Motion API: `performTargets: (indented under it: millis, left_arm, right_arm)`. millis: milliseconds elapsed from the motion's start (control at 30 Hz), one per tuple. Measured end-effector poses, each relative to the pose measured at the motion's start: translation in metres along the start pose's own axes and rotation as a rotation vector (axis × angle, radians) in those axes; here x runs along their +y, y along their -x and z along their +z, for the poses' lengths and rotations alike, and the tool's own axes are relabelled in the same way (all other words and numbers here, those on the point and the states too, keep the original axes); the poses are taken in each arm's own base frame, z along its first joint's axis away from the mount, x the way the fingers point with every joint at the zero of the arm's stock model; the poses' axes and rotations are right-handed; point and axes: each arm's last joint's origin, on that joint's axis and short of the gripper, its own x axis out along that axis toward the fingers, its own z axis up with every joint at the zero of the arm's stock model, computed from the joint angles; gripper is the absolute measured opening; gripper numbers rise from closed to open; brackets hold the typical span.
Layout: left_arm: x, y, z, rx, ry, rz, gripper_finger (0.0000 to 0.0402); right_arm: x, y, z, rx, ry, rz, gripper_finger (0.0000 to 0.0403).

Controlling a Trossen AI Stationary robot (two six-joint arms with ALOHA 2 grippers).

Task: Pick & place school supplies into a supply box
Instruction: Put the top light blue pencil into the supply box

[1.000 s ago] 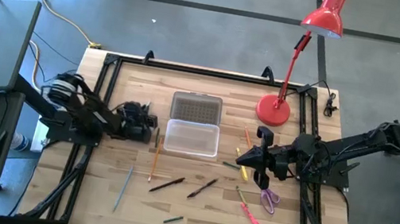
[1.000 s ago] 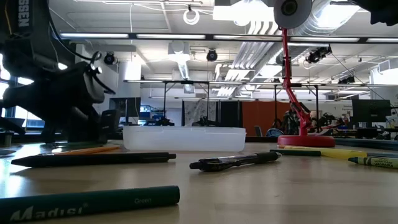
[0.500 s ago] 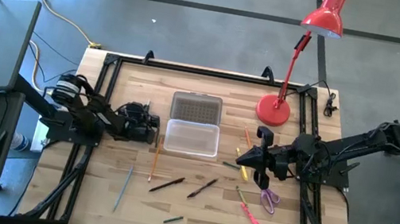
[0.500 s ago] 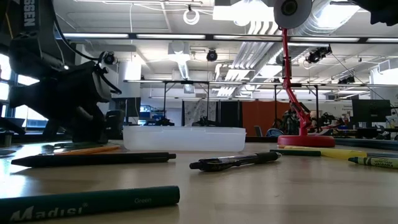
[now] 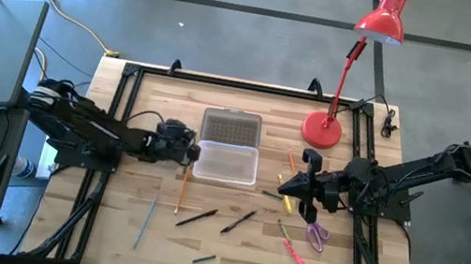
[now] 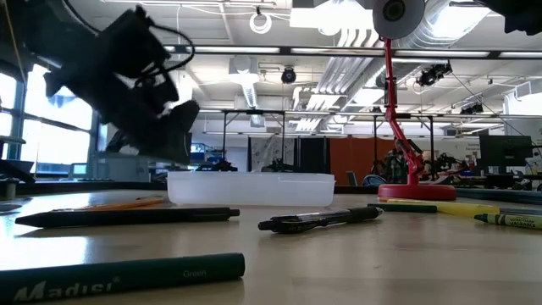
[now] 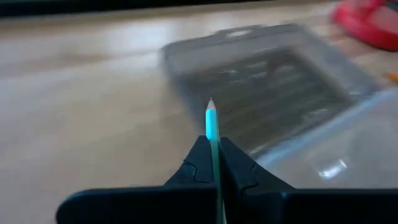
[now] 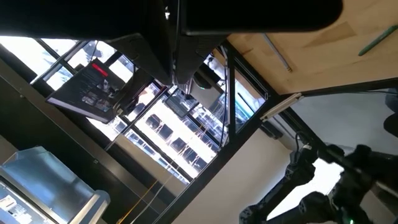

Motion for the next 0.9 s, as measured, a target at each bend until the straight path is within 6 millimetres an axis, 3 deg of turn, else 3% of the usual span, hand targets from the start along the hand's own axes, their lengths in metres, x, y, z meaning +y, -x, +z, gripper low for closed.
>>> performTargets:
  millis: [200,400,633,733,900]
  left_arm:
    - [-0.028,0.005,0.028,0.001,-0.110,-0.045,0.0025]
    - [-0.062,0.002,0.044,0.079,-0.271,-0.246,0.0033]
    - [-0.092,-0.022,0.027,0.233,-0.480,-0.412,0.0032]
    - [-0.103,-0.036,0.018,0.260,-0.517,-0.399,0.0042]
    - [-0.118,-0.066,0.021,0.278,-0.561,-0.425,0.0058]
  right_arm:
    - [0.000,0.000,0.000,0.000,-0.007,0.000,0.0000]
    - [0.000,0.000,0.000,0.000,-0.007,0.000,0.0000]
    - [0.000,0.000,0.000,-0.005,-0.007,-0.004,0.0000]
    - [0.000,0.000,0.001,-0.006,-0.007,-0.004,0.0000]
    - [0.000,0.000,0.001,-0.006,-0.026,-0.005,0.0000]
